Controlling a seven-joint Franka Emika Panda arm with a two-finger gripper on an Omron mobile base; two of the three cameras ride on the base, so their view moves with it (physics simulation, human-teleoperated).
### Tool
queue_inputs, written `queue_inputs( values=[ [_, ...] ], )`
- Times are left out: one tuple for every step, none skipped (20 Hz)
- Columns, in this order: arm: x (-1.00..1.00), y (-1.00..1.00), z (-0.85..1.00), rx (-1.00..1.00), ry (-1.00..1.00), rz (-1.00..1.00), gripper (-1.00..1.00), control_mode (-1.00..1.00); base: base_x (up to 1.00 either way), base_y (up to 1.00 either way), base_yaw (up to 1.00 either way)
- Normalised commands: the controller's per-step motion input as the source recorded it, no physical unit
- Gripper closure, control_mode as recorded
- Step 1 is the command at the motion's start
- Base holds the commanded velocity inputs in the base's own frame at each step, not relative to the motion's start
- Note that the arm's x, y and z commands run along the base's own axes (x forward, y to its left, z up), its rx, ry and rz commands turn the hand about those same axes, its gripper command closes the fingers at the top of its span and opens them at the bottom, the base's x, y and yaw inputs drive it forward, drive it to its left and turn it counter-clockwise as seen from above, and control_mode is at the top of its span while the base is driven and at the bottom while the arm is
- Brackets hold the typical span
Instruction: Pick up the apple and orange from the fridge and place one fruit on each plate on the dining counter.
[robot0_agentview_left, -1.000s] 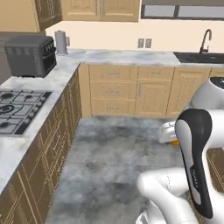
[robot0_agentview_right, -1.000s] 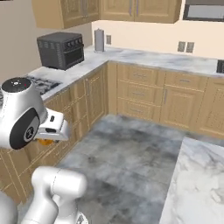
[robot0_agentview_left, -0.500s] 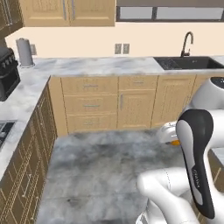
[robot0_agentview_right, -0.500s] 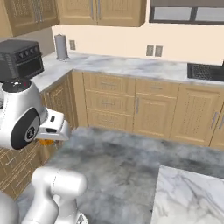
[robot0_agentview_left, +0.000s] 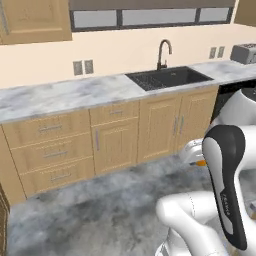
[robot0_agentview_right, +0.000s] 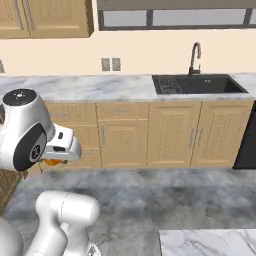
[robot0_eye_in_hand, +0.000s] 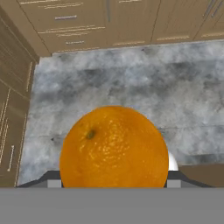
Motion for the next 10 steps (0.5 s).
queue_inputs(
  values=[
    [0.00, 0.00, 0.00, 0.00, 0.00, 0.00, 1.00, 1.00, 1.00, 0.39, -0.62],
    [0.00, 0.00, 0.00, 0.00, 0.00, 0.00, 1.00, 1.00, 1.00, 0.39, -0.64],
    [0.00, 0.00, 0.00, 0.00, 0.00, 0.00, 1.00, 1.00, 0.99, 0.40, -0.65],
    [0.00, 0.00, 0.00, 0.00, 0.00, 0.00, 1.00, 1.00, 0.95, 0.41, -0.67],
    [0.00, 0.00, 0.00, 0.00, 0.00, 0.00, 1.00, 1.00, 0.91, 0.43, -0.68],
    [0.00, 0.00, 0.00, 0.00, 0.00, 0.00, 1.00, 1.00, 0.86, 0.44, -0.70],
    [0.00, 0.00, 0.00, 0.00, 0.00, 0.00, 1.00, 1.00, 0.85, 0.44, -0.71],
    [0.00, 0.00, 0.00, 0.00, 0.00, 0.00, 1.00, 1.00, 0.84, 0.44, -0.71],
    [0.00, 0.00, 0.00, 0.00, 0.00, 0.00, 1.00, 1.00, 0.81, 0.44, -0.72],
    [0.00, 0.00, 0.00, 0.00, 0.00, 0.00, 1.00, 1.00, 0.80, 0.44, -0.73]
  ],
)
